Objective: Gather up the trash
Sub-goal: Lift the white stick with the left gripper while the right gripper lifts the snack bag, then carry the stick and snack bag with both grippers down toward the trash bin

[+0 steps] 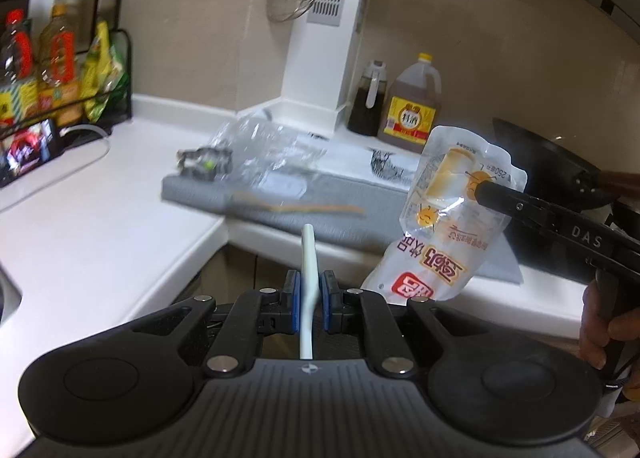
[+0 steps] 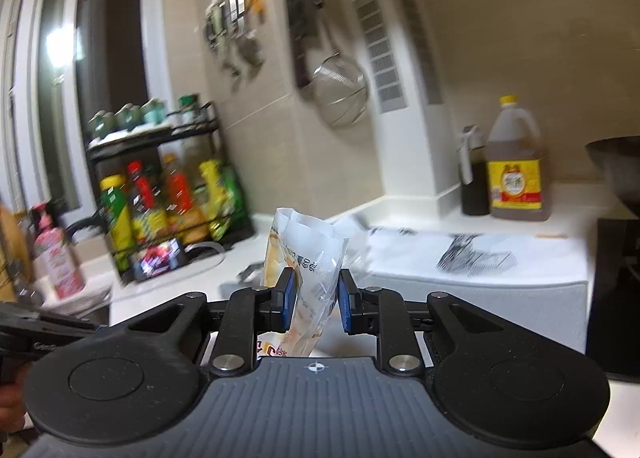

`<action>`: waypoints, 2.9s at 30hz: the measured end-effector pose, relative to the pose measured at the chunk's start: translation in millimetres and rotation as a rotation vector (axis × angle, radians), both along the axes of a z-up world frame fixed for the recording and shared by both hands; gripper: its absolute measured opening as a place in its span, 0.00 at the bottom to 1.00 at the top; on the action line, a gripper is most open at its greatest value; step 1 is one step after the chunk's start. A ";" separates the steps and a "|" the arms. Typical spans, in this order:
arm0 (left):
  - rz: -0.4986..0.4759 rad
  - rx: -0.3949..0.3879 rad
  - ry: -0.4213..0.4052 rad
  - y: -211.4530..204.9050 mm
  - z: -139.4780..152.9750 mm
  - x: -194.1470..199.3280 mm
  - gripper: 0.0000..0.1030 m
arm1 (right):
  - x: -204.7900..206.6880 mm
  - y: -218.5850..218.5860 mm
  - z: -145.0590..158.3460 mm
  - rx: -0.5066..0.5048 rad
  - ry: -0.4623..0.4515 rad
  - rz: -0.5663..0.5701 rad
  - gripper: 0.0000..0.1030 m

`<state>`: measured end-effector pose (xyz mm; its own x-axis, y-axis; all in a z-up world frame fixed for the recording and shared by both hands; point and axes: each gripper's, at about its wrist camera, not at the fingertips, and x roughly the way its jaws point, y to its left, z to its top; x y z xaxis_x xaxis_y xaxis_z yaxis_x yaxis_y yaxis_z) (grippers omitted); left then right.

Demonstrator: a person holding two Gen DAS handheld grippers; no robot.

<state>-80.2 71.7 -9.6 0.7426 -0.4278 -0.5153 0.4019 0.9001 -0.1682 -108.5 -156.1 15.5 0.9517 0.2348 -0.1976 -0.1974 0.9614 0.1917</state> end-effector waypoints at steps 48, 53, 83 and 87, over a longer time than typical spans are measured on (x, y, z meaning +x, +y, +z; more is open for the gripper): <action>0.128 0.028 0.150 19.1 -76.1 -40.4 0.11 | -18.9 76.3 -85.8 -0.232 0.243 0.171 0.23; 0.119 0.028 0.161 16.0 -81.7 -35.2 0.11 | -16.4 74.5 -90.4 -0.231 0.255 0.162 0.23; 0.105 0.090 0.287 2.0 -148.0 -3.5 0.11 | 19.9 69.1 -153.5 -0.242 0.285 0.035 0.23; 0.105 0.092 0.282 2.6 -148.6 -3.6 0.11 | 15.6 66.5 -143.3 -0.235 0.181 0.018 0.23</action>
<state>-83.8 74.3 -158.2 0.6026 -0.2985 -0.7401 0.2548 0.9508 -0.1761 -92.9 -89.6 -127.8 0.8922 0.1794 -0.4144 -0.1979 0.9802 -0.0018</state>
